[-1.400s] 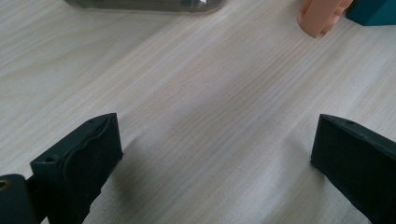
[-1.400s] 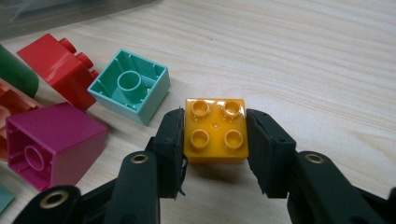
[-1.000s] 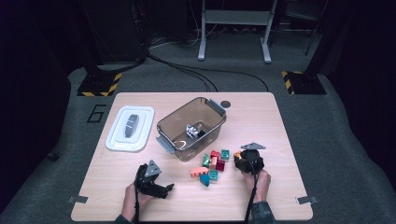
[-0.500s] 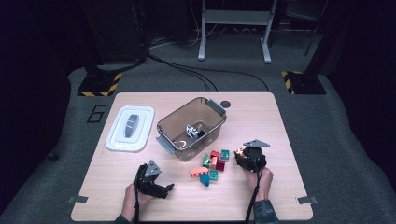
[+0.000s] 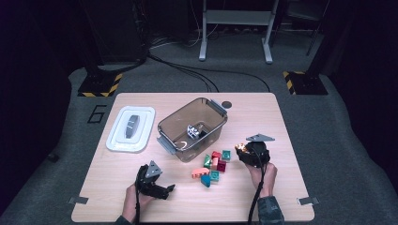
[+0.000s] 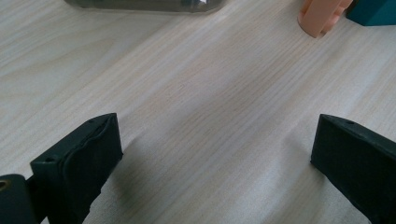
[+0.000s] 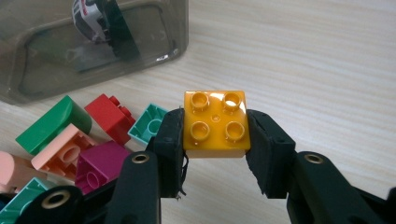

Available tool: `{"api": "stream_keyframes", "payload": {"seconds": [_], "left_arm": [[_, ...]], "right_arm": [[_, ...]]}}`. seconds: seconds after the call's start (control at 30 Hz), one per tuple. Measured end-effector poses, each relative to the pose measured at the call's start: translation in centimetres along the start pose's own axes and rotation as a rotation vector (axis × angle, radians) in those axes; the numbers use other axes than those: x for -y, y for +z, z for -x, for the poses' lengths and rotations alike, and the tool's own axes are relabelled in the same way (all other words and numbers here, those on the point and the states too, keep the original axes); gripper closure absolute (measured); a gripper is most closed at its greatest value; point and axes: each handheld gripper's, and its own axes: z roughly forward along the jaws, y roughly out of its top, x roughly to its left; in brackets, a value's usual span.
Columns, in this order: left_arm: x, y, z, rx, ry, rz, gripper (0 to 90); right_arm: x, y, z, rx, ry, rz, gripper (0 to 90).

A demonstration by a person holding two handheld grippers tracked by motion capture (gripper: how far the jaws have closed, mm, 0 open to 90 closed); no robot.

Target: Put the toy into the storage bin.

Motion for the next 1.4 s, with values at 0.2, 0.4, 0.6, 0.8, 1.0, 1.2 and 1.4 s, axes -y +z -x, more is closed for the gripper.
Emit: {"api": "stream_keyframes", "payload": {"seconds": [0.2,0.4,0.6,0.8,1.0,1.2,1.4], "left_arm": [[0.0,0.0,0.0,0.000,-0.001,0.000,1.7],[0.0,0.0,0.0,0.000,0.000,0.000,1.8],[0.0,0.0,0.0,0.001,-0.001,-0.001,1.7],[0.0,-0.1,0.0,0.006,0.000,-0.011,1.7],[0.0,-0.1,0.0,0.006,0.000,-0.010,1.7],[0.0,-0.1,0.0,0.005,0.002,-0.011,1.8],[0.0,-0.1,0.0,0.005,-0.001,-0.010,1.8]], "right_arm": [[-1.1,-0.7,-0.1,-0.013,-0.004,0.013,59.0],[-2.2,-1.5,0.0,-0.034,-0.007,0.035,59.0],[-3.2,-2.0,0.1,-0.046,-0.007,0.047,59.0],[-4.4,-2.7,0.0,-0.060,-0.008,0.062,59.0],[-5.8,-3.4,-0.1,-0.070,-0.028,0.071,59.0],[-7.2,-3.6,-0.5,-0.081,-0.046,0.085,59.0],[-8.5,-3.6,-1.0,-0.089,-0.059,0.089,59.0]]}}
